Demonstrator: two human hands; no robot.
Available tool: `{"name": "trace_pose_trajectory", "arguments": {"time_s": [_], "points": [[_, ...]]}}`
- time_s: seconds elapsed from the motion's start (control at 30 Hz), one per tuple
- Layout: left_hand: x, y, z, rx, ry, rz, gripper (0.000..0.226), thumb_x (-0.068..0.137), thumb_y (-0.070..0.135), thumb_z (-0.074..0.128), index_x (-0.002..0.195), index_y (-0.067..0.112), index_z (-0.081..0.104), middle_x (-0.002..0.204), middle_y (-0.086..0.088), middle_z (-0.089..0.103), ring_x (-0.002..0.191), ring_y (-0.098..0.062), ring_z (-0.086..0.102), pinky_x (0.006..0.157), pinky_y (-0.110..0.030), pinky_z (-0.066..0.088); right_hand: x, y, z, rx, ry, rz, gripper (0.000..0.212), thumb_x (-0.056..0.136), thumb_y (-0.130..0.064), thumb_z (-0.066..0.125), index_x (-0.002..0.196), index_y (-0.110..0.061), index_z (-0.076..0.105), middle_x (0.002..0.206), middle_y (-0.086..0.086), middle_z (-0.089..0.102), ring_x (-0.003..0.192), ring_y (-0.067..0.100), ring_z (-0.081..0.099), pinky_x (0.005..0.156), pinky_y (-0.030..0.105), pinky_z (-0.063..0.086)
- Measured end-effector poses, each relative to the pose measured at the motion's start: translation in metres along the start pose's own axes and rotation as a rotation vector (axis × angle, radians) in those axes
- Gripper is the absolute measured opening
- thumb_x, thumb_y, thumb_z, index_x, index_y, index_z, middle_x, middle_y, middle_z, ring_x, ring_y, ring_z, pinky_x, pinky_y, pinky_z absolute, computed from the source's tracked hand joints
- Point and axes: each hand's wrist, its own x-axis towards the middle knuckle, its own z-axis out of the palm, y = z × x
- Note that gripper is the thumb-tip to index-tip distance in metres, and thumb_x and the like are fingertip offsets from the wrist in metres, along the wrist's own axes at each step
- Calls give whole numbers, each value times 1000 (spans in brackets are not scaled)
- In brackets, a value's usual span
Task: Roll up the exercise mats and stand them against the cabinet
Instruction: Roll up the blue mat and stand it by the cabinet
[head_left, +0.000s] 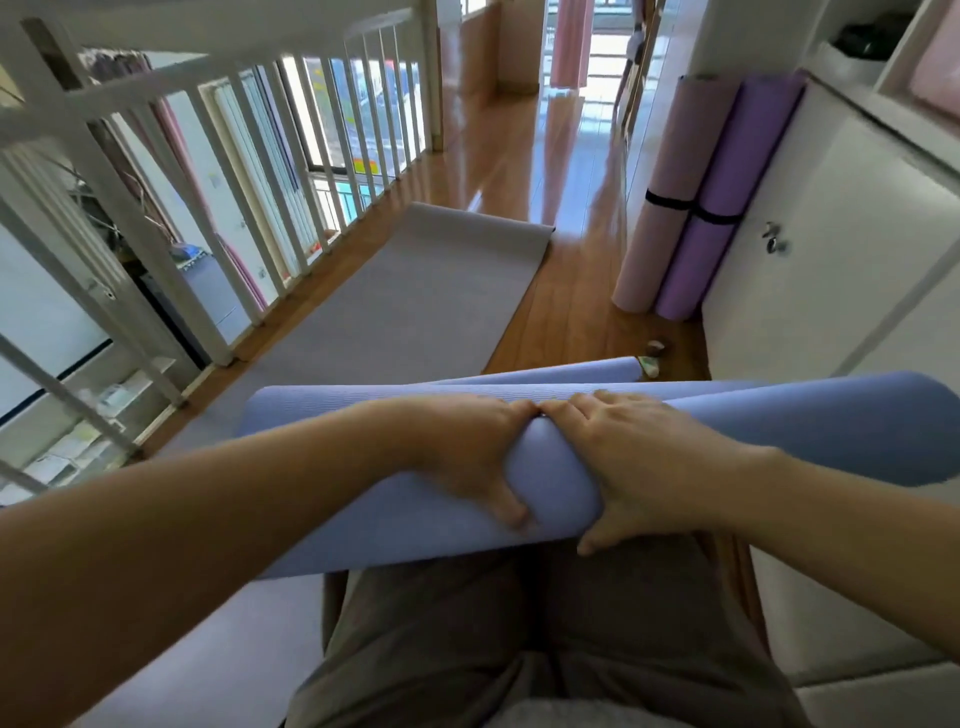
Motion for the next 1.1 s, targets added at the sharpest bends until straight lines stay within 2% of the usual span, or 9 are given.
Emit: {"name": "trace_pose_trajectory", "arguments": {"time_s": [0.1,0.27,0.37,0.57,0.67,0.83,0.9,1.03,1.1], "points": [[-1,-8,-14,-210,-61,71,90,74,55,72,147,35,24,136,18,39,118,-2,37,104,-24,29,18,5,-11,45,-62,7,99,61,-65,77,143,-30,31,139,-9,45,123,10,43,104,28,34],[-14,9,6,250,130,-144,98,73,73,59,147,23,19,147,0,40,134,-22,38,114,-56,16,52,21,-28,159,-289,18,86,61,-52,84,133,-29,45,122,-9,56,112,12,53,94,27,42],[-9,-1,2,125,178,-107,98,66,74,64,144,29,26,136,3,49,121,-20,50,106,-45,36,61,24,-34,204,-367,56,83,59,-51,86,130,-32,45,118,-11,56,109,11,55,93,29,46],[8,-28,-16,-84,17,-35,86,65,65,74,136,29,39,125,5,56,108,-16,55,96,-39,47,34,11,-12,-63,15,50,104,57,-71,74,140,-32,27,131,-10,47,115,14,49,99,39,43],[20,-26,-20,-13,-41,-121,82,72,61,71,138,27,36,131,1,52,108,-16,51,103,-37,39,44,19,-25,11,-95,64,96,57,-67,77,135,-31,34,126,-10,51,110,12,51,95,35,45],[9,-8,0,275,245,-144,99,73,69,62,147,24,14,142,-4,42,128,-28,44,113,-64,9,68,38,-36,150,-231,75,92,54,-59,84,130,-32,40,119,-11,55,108,11,53,95,31,47],[10,-13,5,245,293,-137,102,68,71,64,146,26,16,139,-4,45,126,-28,46,114,-60,14,67,36,-33,149,-218,87,95,54,-61,83,133,-33,37,122,-12,52,112,13,52,95,31,45],[17,-30,-10,119,213,-121,99,67,71,66,146,26,24,137,0,47,122,-23,48,108,-44,34,51,19,-9,-78,139,84,106,61,-72,71,145,-26,27,139,-5,45,123,18,46,105,37,35],[18,-31,-15,95,202,-118,94,67,70,67,142,27,29,133,1,50,117,-22,52,101,-40,42,49,17,-4,-52,199,87,98,64,-71,69,143,-25,32,137,-4,48,120,18,49,104,35,37]]}}
